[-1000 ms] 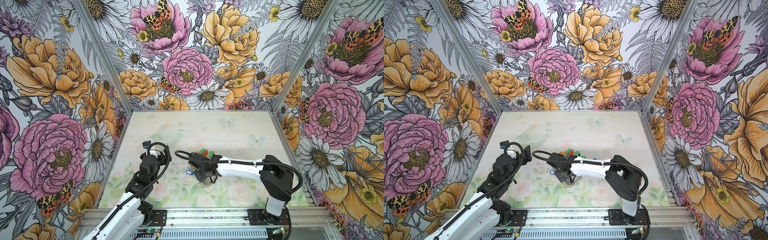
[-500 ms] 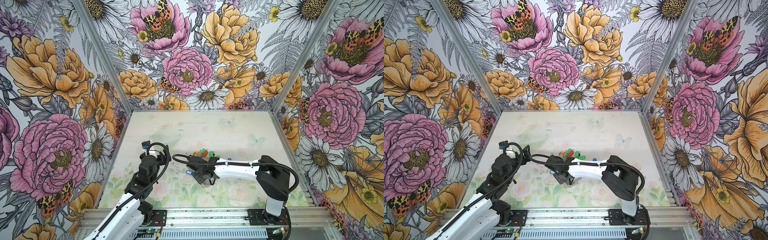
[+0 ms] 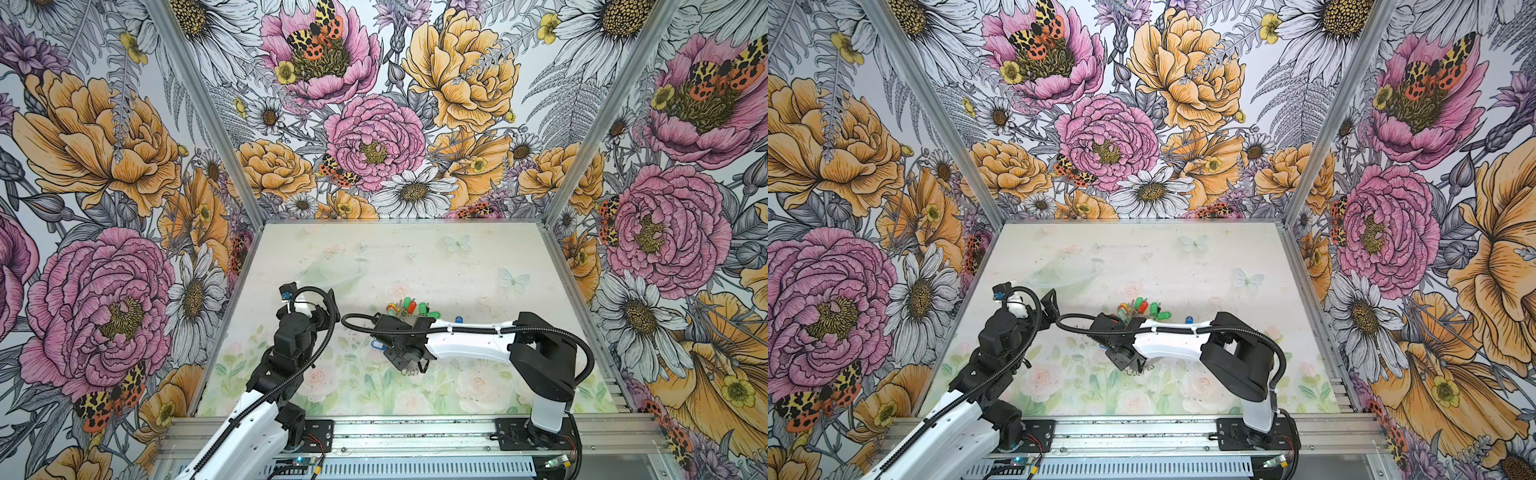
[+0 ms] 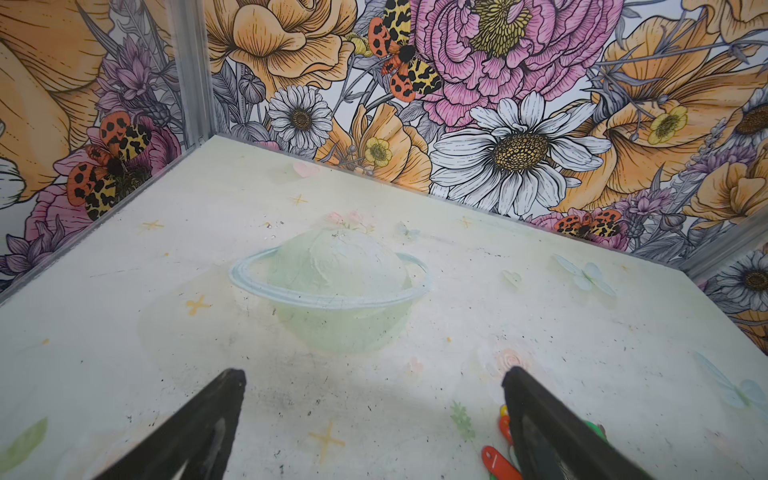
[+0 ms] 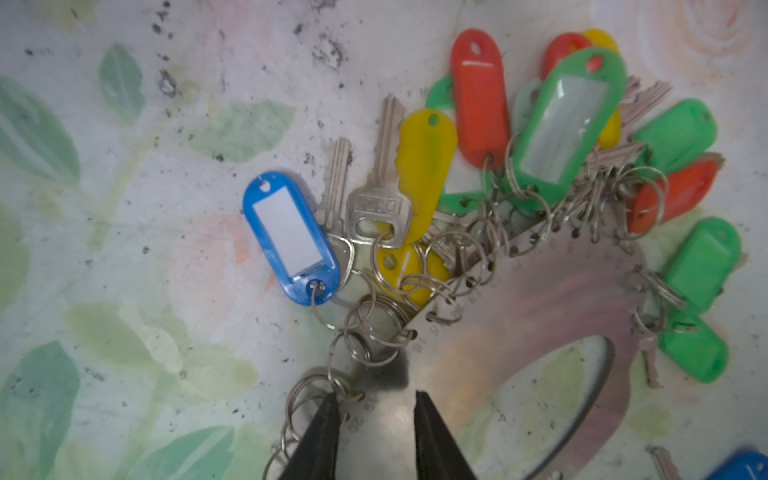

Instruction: Put the keys on the keyring

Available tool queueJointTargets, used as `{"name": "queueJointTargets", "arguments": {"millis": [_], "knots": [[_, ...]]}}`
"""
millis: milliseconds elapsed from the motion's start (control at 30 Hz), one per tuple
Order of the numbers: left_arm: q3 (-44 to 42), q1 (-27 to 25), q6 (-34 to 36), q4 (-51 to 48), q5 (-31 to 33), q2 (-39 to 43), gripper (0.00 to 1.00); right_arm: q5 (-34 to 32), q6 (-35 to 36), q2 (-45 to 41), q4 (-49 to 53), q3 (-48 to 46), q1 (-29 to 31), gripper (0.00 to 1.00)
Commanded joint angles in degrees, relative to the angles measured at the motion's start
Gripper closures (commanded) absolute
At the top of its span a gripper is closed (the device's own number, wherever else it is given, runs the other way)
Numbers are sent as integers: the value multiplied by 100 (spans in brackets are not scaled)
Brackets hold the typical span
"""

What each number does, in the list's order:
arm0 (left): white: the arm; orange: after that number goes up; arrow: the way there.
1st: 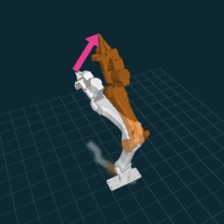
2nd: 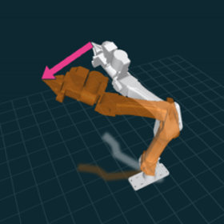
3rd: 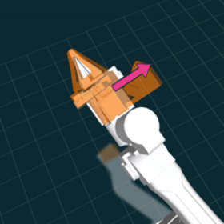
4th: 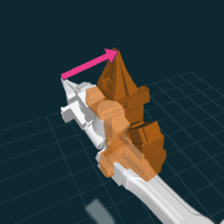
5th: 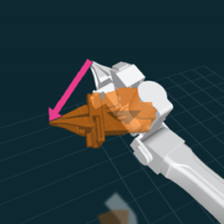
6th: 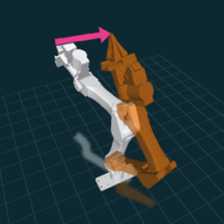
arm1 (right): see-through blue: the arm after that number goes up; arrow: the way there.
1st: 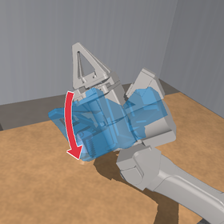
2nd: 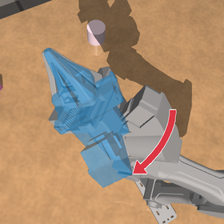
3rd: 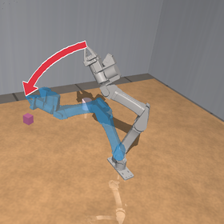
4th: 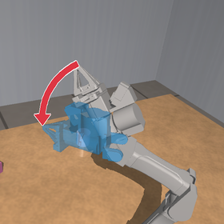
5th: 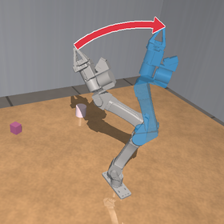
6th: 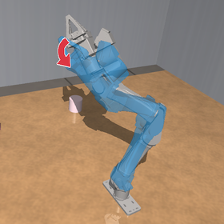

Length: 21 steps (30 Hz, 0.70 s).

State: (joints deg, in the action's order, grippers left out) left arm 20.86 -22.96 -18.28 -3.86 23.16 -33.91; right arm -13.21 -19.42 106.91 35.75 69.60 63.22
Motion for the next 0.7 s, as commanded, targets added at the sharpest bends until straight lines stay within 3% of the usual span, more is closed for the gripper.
{"name": "queueJointTargets", "arguments": {"millis": [0, 667], "knots": [[-118, 55, -112, -67, 119, 66, 1, -263, 83, 29, -79, 49, 38, 68], [-126, 109, -127, -93, 99, 87, 1, -155, 190, 283, -270, 363, 127, 77]]}}
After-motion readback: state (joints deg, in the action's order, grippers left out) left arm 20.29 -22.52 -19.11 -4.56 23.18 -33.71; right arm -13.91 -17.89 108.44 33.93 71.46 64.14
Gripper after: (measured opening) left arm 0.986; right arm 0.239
